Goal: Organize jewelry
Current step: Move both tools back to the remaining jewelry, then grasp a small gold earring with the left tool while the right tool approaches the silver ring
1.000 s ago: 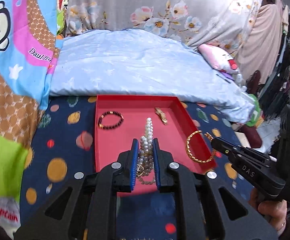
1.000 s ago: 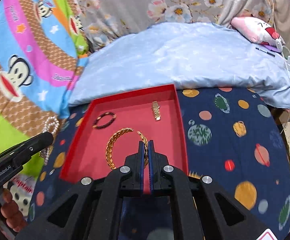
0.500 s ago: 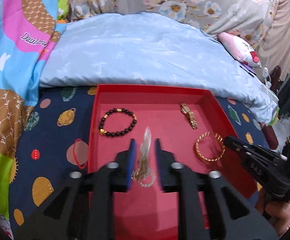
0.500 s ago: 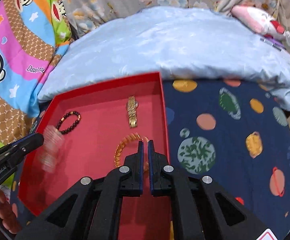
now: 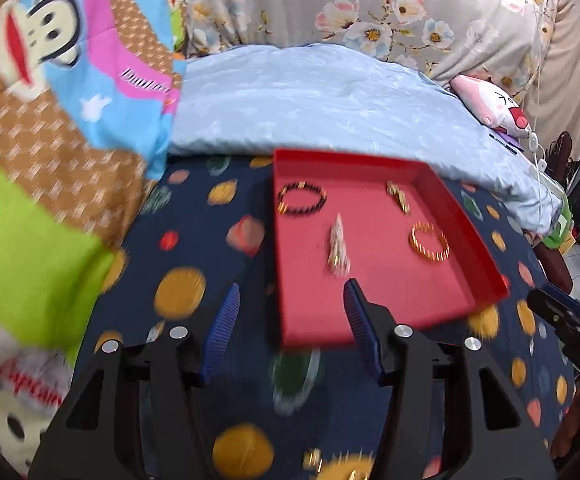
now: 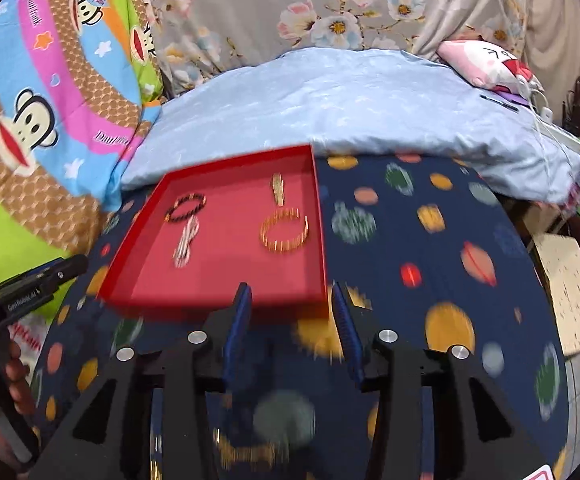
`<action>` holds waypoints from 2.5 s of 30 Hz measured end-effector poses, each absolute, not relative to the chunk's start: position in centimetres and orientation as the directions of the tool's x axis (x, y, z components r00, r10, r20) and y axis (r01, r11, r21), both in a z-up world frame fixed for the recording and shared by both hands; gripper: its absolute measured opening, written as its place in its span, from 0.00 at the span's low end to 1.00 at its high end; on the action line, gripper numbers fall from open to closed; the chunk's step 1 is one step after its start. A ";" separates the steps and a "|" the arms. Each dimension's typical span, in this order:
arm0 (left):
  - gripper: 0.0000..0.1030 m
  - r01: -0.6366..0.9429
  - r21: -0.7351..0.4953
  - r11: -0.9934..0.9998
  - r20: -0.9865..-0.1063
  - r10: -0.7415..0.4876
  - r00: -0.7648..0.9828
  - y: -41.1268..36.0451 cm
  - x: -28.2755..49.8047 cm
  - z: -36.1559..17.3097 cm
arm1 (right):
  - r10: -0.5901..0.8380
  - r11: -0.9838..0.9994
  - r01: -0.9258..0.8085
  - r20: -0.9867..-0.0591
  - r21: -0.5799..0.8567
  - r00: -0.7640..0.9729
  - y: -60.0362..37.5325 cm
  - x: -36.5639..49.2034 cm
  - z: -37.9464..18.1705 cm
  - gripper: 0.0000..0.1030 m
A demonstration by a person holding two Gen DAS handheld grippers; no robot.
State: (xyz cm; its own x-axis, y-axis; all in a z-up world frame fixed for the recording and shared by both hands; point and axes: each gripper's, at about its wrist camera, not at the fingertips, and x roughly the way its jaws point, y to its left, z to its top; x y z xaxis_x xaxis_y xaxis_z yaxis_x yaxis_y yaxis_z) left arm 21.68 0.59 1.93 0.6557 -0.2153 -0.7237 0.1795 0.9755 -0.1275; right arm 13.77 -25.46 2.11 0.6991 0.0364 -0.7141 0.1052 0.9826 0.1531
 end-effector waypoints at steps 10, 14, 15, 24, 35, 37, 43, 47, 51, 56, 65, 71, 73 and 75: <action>0.51 0.138 -0.132 0.982 -0.775 -0.188 0.603 3.6 13.1 -1.3 | 0.059 0.971 0.139 -0.761 0.193 0.646 -24.1 4.7 -0.4 0.42; 0.51 0.135 -0.151 0.979 -0.808 -0.201 0.553 3.5 11.4 -3.5 | 0.062 0.970 0.144 -0.779 0.194 0.624 -23.5 2.7 -1.5 0.42; 0.51 0.138 -0.155 0.978 -0.812 -0.206 0.546 3.3 11.1 -3.8 | 0.062 0.971 0.145 -0.781 0.193 0.622 -23.4 2.5 -1.6 0.42; 0.63 0.153 -0.164 0.975 -0.808 -0.222 0.546 0.8 11.2 -4.4 | 0.074 0.968 0.147 -0.793 0.203 0.605 -22.8 1.8 -2.7 0.42; 0.55 0.111 -0.184 0.977 -0.826 -0.215 0.522 -0.2 13.8 -5.7 | 0.097 0.967 0.131 -0.794 0.217 0.599 -22.4 2.2 -3.0 0.42; 0.48 0.108 -0.189 0.976 -0.827 -0.217 0.518 -0.2 14.1 -5.8 | 0.100 0.967 0.130 -0.795 0.219 0.599 -22.4 2.3 -3.1 0.42; 0.21 0.131 -0.215 0.968 -0.824 -0.252 0.507 -0.3 14.4 -5.7 | 0.105 0.966 0.129 -0.798 0.223 0.593 -22.2 2.5 -3.4 0.42; 0.06 0.149 -0.238 0.960 -0.821 -0.281 0.498 -0.3 14.5 -5.5 | 0.112 0.967 0.122 -0.800 0.225 0.589 -21.9 2.7 -3.5 0.42; 0.03 0.163 -0.256 0.953 -0.799 -0.304 0.520 0.4 13.9 -4.5 | 0.126 0.968 0.104 -0.799 0.230 0.587 -21.3 2.8 -3.5 0.42; 0.02 0.184 -0.264 0.947 -0.776 -0.322 0.543 1.4 12.7 -2.8 | 0.143 0.970 0.077 -0.796 0.231 0.588 -20.3 3.2 -3.3 0.42; 0.02 0.186 -0.276 0.943 -0.768 -0.333 0.547 3.2 10.9 -1.8 | 0.199 0.972 -0.005 -0.804 0.236 0.560 -16.8 5.0 -4.0 0.42; 0.02 0.202 -0.279 0.939 -0.771 -0.345 0.535 3.3 10.4 -1.9 | 0.210 0.974 -0.049 -0.812 0.219 0.545 -14.3 7.0 -5.0 0.42; 0.02 0.202 -0.283 0.938 -0.775 -0.347 0.528 3.3 10.3 -2.2 | 0.204 0.976 -0.046 -0.816 0.214 0.541 -14.1 7.5 -5.2 0.42; 0.02 0.209 -0.284 0.936 -0.777 -0.352 0.522 3.1 10.3 -2.4 | 0.203 0.976 -0.041 -0.818 0.215 0.538 -14.1 7.8 -5.4 0.42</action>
